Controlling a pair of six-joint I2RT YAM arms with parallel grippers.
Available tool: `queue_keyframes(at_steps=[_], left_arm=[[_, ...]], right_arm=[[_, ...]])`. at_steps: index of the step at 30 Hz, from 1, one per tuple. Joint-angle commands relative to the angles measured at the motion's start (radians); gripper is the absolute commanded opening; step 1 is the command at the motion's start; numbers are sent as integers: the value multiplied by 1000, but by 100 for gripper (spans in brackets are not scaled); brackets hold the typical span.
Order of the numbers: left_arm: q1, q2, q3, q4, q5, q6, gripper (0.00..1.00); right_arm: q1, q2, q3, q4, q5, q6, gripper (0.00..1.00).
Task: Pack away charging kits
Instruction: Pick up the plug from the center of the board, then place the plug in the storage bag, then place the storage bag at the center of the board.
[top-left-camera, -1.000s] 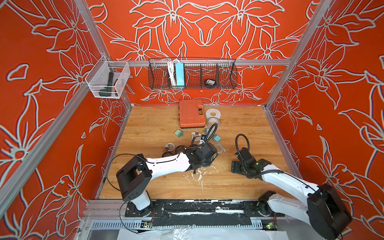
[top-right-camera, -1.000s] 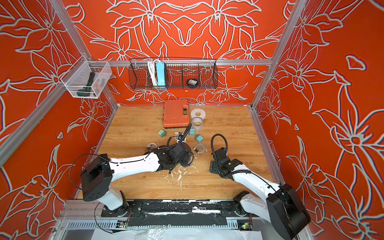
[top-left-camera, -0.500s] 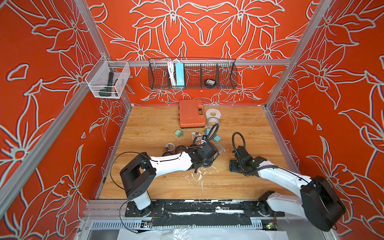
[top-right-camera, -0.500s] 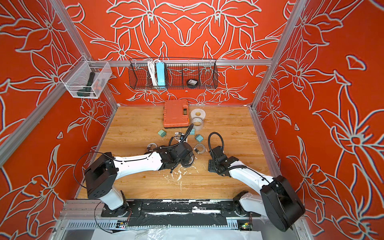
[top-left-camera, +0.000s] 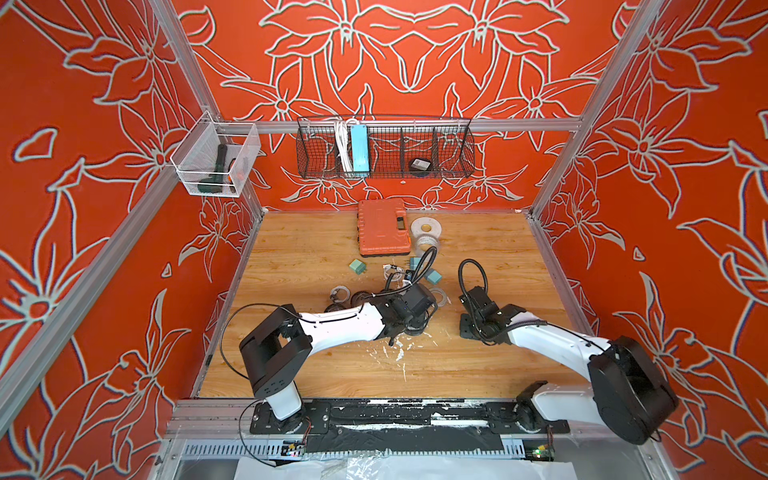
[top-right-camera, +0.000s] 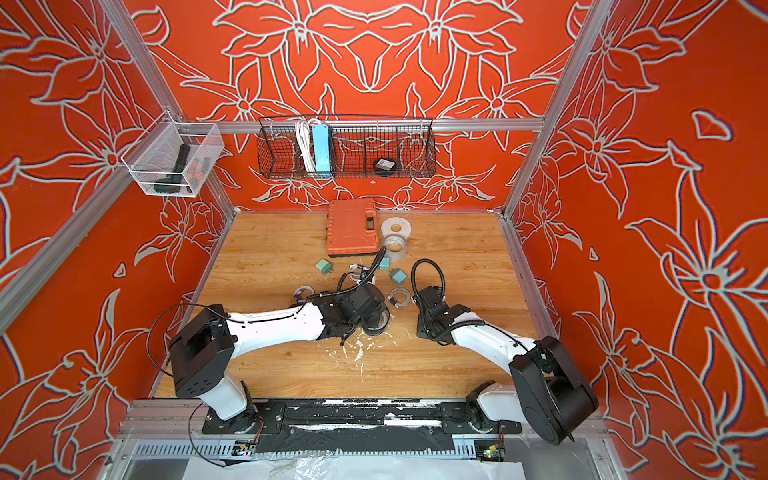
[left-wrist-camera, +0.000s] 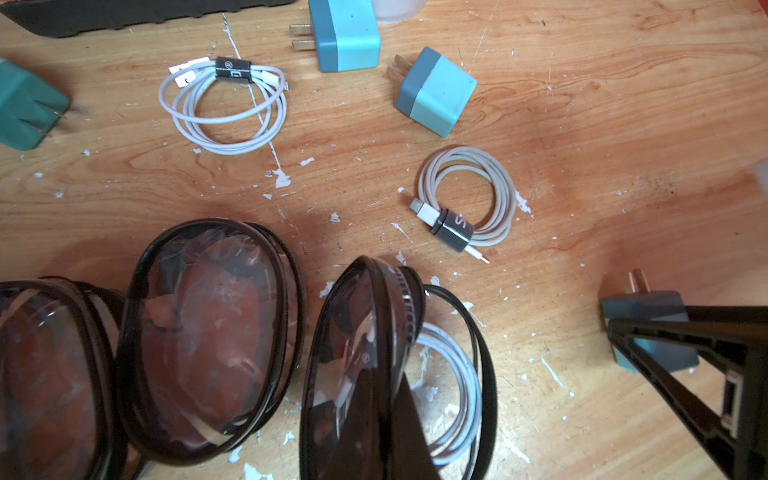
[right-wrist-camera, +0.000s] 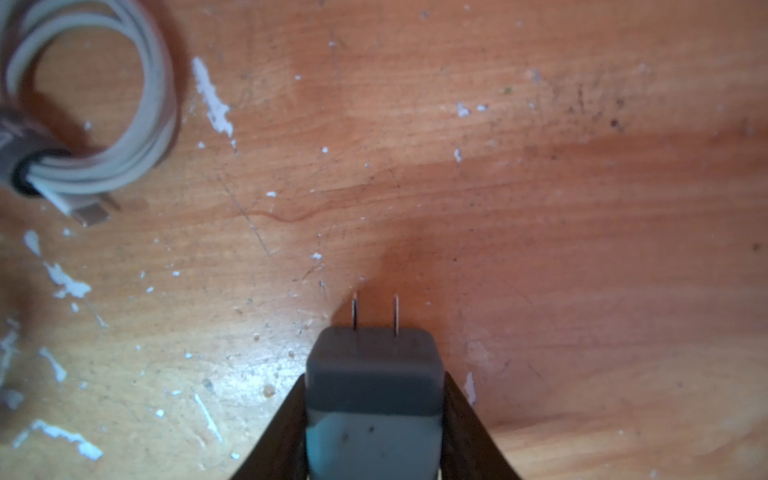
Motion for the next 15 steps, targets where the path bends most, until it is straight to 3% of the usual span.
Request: queue_keyframes(at_steps=[1, 3, 9, 15], left_arm=[[9, 4, 3, 18, 9, 17, 0], [9, 1, -3, 30, 12, 21, 0], [15, -25, -42, 98, 62, 37, 0], [15, -38, -80, 168, 73, 43, 0]], right_arm=[[9, -13, 9, -18, -14, 14, 28], [27, -50, 14, -20, -46, 16, 20], [167, -233, 29, 37, -97, 54, 12], [231, -217, 41, 164, -144, 99, 7]])
